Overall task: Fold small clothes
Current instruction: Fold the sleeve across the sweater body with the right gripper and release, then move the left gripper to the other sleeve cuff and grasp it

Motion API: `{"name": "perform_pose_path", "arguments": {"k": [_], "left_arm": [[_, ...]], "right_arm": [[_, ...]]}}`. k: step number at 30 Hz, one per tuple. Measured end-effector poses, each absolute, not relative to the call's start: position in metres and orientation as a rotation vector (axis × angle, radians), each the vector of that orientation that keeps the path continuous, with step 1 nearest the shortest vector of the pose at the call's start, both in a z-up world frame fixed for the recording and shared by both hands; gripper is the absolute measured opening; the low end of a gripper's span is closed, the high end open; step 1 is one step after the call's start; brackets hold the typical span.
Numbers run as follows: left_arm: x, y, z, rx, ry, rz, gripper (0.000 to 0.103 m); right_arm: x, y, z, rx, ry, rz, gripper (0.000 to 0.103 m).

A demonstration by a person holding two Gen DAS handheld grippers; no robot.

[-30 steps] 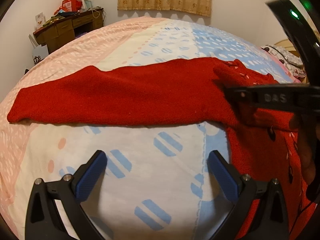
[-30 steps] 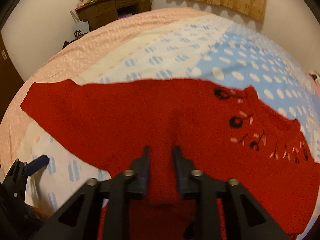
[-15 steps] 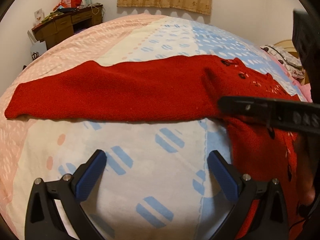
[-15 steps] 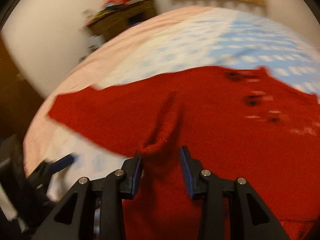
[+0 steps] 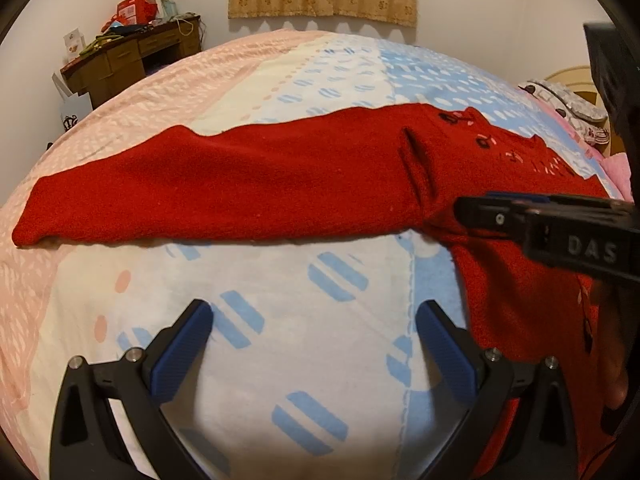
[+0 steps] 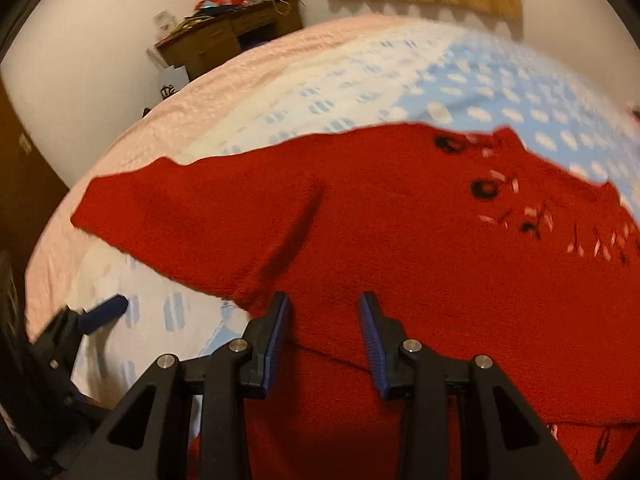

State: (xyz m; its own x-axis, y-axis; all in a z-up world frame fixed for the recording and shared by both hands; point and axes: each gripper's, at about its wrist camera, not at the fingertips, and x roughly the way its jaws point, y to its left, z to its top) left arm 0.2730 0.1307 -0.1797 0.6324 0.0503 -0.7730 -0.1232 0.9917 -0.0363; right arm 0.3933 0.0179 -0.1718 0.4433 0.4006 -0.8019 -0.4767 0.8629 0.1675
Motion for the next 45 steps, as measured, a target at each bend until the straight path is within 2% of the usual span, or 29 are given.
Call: {"name": "perform_pose_path", "arguments": {"k": [12, 27, 42, 45], "left_arm": [[0.266, 0.148, -0.173, -0.071, 0.873, 0.069, 0.103], [0.288, 0.307, -0.145, -0.113, 0.825, 0.425, 0.103], [0.317, 0.372, -0.167, -0.288, 0.864, 0.567, 0.103], [0.317, 0.372, -0.166, -0.284, 0.851, 0.562, 0.098]], "right_arm": [[0.367, 0.011, -0.159, -0.078, 0.951, 0.579, 0.040], [0.320, -0.013, -0.157, -0.108, 0.888, 0.506, 0.041], [0.291, -0.021, -0.141, -0.119, 0.837, 0.490, 0.041], [0.286, -0.020, -0.140, -0.114, 0.828, 0.498, 0.041]]}}
